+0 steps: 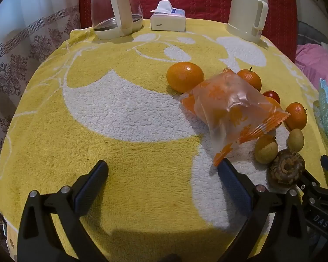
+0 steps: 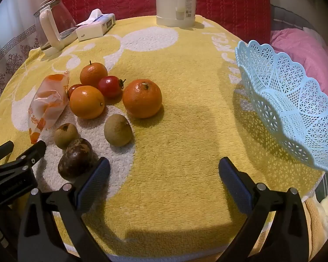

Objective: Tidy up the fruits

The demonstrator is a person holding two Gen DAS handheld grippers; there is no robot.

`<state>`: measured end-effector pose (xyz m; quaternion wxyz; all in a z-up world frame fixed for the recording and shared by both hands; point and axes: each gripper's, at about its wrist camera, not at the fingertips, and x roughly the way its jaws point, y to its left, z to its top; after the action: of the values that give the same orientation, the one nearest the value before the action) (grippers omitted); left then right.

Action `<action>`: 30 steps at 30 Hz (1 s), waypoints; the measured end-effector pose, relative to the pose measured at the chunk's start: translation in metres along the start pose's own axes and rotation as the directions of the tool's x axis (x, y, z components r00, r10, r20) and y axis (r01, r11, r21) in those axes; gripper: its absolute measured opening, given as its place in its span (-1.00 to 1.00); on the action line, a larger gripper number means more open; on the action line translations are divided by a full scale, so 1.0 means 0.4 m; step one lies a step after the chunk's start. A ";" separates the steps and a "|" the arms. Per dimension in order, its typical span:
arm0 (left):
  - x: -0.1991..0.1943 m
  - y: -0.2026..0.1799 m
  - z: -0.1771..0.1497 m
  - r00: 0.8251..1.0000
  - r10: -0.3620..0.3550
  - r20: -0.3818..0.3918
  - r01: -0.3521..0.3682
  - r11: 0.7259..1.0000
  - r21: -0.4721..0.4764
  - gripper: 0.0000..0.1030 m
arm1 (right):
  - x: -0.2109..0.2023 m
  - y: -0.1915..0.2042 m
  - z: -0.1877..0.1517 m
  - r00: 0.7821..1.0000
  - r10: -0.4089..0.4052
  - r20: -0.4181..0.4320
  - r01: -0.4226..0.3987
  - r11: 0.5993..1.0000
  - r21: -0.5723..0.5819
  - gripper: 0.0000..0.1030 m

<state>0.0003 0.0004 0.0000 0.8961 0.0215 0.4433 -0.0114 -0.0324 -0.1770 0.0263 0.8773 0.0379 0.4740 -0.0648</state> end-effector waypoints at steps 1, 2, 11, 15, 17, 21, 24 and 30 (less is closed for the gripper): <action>0.000 0.002 0.001 1.000 0.000 0.000 0.000 1.000 0.000 0.91 | 0.000 0.000 0.000 1.000 -0.001 0.000 0.001 1.000 -0.001 0.96; 0.001 0.005 0.001 1.000 -0.003 -0.001 0.003 1.000 -0.001 0.91 | 0.000 0.000 0.000 1.000 -0.001 0.000 0.001 1.000 -0.001 0.96; -0.009 0.000 0.000 1.000 0.012 0.004 -0.012 1.000 0.008 0.91 | 0.000 0.000 0.000 1.000 -0.004 0.000 0.004 1.000 -0.002 0.96; -0.008 -0.001 -0.001 1.000 0.012 0.005 -0.012 1.000 0.006 0.91 | 0.000 0.000 0.000 1.000 -0.004 0.000 0.004 1.000 -0.003 0.96; -0.008 -0.001 -0.001 1.000 0.012 0.005 -0.012 1.000 0.006 0.91 | 0.000 0.000 0.000 1.000 -0.004 0.000 0.004 1.000 -0.003 0.96; -0.009 -0.001 -0.001 1.000 0.012 0.005 -0.012 1.000 0.006 0.91 | 0.001 -0.001 -0.001 1.000 -0.004 0.000 0.004 1.000 -0.003 0.96; -0.008 -0.002 -0.001 1.000 0.012 0.005 -0.012 1.000 0.006 0.91 | 0.002 -0.002 -0.002 1.000 -0.004 0.000 0.004 1.000 -0.002 0.96; -0.009 -0.001 -0.001 1.000 0.012 0.005 -0.012 1.000 0.006 0.91 | 0.003 -0.002 -0.004 1.000 -0.002 0.000 0.002 1.000 -0.001 0.96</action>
<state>-0.0022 0.0000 0.0023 0.8971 0.0267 0.4409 -0.0073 -0.0330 -0.1776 0.0244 0.8773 0.0369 0.4740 -0.0654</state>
